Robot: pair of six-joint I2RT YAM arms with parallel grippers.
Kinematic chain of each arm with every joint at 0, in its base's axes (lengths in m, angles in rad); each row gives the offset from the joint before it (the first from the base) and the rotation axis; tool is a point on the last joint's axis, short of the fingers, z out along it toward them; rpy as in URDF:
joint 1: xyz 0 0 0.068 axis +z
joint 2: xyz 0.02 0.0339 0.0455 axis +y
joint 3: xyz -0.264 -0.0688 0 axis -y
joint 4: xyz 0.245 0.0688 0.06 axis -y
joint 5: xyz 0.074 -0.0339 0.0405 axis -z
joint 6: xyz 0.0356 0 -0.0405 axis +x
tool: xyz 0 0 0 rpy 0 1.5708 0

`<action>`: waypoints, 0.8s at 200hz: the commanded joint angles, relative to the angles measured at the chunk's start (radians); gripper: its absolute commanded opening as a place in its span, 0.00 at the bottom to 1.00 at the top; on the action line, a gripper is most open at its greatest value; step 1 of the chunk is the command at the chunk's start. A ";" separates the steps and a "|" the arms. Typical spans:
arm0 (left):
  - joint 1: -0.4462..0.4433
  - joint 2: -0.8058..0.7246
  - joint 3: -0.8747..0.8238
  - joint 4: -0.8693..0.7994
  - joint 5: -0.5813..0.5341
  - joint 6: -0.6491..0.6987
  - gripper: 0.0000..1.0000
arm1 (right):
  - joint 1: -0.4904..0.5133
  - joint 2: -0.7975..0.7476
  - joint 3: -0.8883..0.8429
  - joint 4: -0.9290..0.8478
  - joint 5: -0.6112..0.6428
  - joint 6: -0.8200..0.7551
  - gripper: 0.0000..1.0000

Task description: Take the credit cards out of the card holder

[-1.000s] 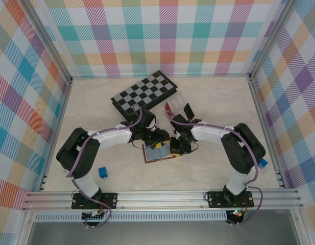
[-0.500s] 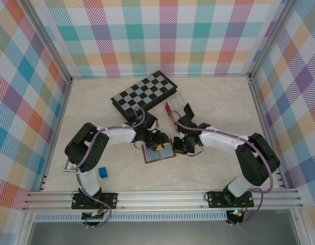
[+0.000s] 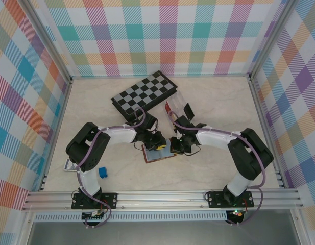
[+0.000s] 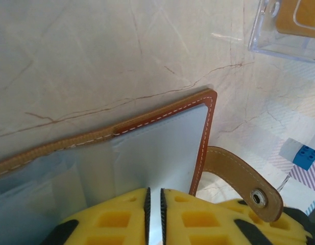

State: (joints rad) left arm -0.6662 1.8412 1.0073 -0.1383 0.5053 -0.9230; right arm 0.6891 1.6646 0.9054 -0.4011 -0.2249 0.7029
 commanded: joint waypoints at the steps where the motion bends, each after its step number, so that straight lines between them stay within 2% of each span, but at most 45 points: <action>1: -0.001 -0.005 0.039 -0.056 0.001 0.024 0.13 | 0.007 0.031 0.039 -0.007 0.022 0.000 0.03; 30: 0.003 -0.063 0.064 -0.131 -0.031 0.049 0.15 | 0.008 0.059 0.035 -0.032 0.047 0.008 0.03; 63: 0.035 -0.166 0.049 -0.318 -0.214 0.072 0.33 | 0.007 0.070 0.033 -0.056 0.067 0.014 0.03; 83: 0.061 -0.233 0.002 -0.350 -0.265 0.065 0.40 | 0.007 0.080 0.039 -0.066 0.067 0.016 0.03; 111: 0.070 -0.283 -0.049 -0.341 -0.252 0.052 0.45 | 0.007 0.091 0.046 -0.071 0.065 0.021 0.03; 160: 0.070 -0.228 -0.087 -0.260 -0.179 0.030 0.46 | 0.007 0.097 0.044 -0.078 0.062 0.016 0.03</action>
State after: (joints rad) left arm -0.5968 1.5787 0.9337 -0.4168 0.2935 -0.8787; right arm 0.6891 1.7206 0.9527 -0.4370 -0.1963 0.7116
